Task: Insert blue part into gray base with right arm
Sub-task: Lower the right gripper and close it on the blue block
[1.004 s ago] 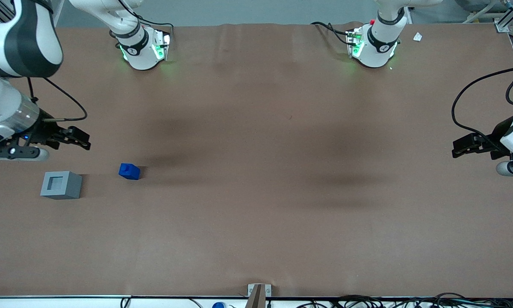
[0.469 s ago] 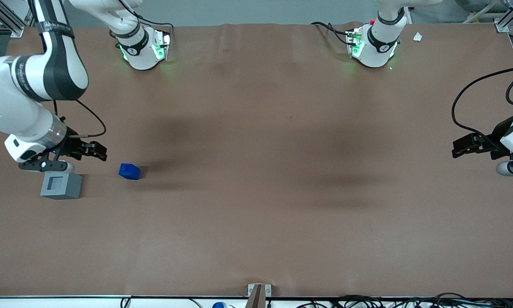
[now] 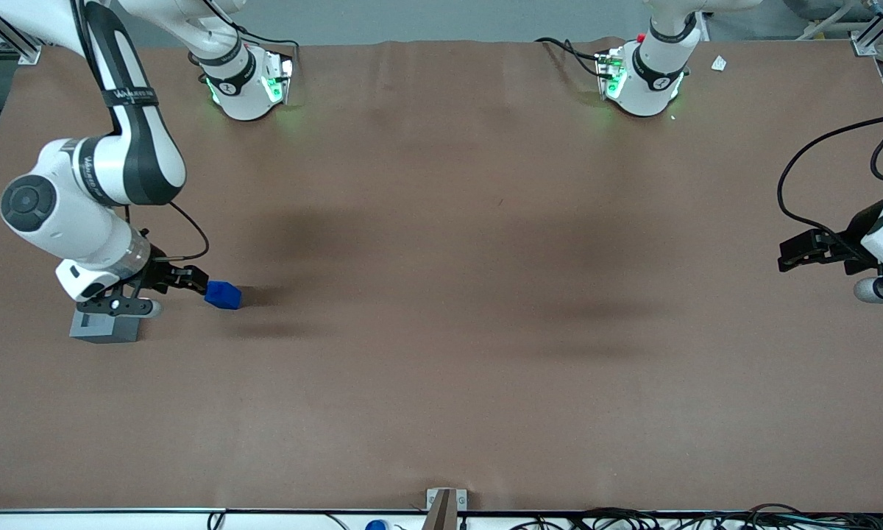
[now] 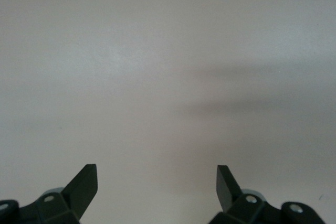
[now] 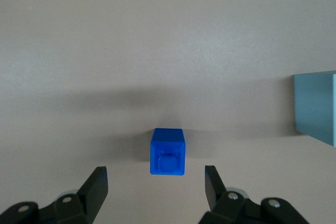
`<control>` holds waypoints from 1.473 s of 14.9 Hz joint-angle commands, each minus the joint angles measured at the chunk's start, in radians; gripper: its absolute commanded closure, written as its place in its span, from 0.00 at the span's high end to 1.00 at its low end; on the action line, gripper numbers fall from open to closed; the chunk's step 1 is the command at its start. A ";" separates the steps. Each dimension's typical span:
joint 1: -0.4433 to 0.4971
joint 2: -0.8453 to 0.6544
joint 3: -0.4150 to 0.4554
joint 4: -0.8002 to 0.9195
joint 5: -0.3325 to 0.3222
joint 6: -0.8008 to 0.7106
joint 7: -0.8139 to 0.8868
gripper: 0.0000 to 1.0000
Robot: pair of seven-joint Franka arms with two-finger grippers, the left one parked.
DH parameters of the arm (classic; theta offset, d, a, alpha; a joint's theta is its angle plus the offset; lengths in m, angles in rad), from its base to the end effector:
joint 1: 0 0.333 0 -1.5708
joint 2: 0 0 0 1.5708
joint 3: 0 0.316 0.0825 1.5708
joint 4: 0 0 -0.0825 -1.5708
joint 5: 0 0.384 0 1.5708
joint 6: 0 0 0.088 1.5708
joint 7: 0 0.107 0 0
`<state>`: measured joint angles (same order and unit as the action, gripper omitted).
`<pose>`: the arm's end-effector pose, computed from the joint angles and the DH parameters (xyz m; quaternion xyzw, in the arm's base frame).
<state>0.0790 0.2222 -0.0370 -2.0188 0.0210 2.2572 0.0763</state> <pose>0.5914 0.0261 0.3437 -0.9997 0.0232 -0.0079 0.0046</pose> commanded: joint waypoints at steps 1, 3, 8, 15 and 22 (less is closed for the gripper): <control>0.004 0.000 -0.003 -0.060 0.013 0.071 0.013 0.83; 0.001 0.025 -0.003 -0.074 0.013 0.105 0.013 0.82; -0.001 0.092 -0.003 -0.081 0.014 0.169 0.013 0.78; 0.002 0.124 -0.003 -0.110 0.014 0.200 0.013 0.72; 0.007 0.126 -0.003 -0.155 0.014 0.262 0.013 0.52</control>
<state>0.0792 0.3651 -0.0384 -2.1454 0.0210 2.4957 0.0798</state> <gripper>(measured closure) 0.361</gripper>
